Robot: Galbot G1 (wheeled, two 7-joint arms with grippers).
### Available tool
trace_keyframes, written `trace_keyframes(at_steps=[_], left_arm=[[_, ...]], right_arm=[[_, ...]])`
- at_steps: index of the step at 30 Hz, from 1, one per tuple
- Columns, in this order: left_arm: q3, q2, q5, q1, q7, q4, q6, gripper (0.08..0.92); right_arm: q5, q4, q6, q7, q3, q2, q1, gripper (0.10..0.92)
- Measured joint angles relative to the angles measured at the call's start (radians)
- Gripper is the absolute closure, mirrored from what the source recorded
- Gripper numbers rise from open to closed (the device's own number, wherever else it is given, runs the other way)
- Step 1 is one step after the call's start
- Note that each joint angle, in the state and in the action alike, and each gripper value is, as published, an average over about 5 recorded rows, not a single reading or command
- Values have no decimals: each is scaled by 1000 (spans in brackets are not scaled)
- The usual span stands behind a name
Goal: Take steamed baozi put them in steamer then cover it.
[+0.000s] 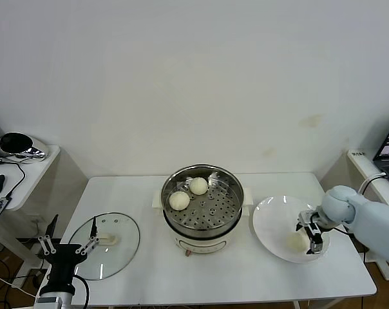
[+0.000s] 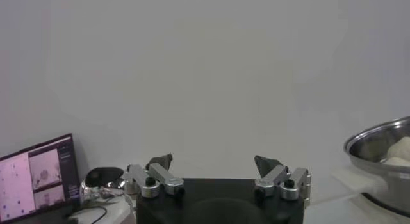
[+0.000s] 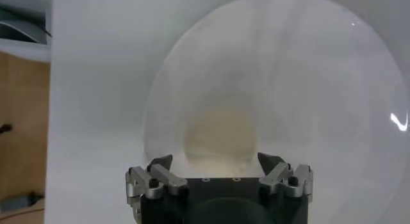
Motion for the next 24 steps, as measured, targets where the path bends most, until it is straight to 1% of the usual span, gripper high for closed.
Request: trace_keyframes(at_steps=[8, 13, 19, 24], left_arm=[[3, -1, 1, -3, 0, 4, -1, 177], [5, -1, 1, -4, 0, 5, -1, 177], [4, 5, 0, -4, 0, 4, -1, 177], [7, 7, -1, -9, 1, 6, -1, 177]], right_arm=[[-15, -15, -5, 4, 23, 20, -23, 278], [-16, -17, -4, 4, 30, 23, -25, 356], [9, -2, 1, -12, 8, 7, 16, 356], [59, 11, 12, -46, -36, -11, 123, 352]])
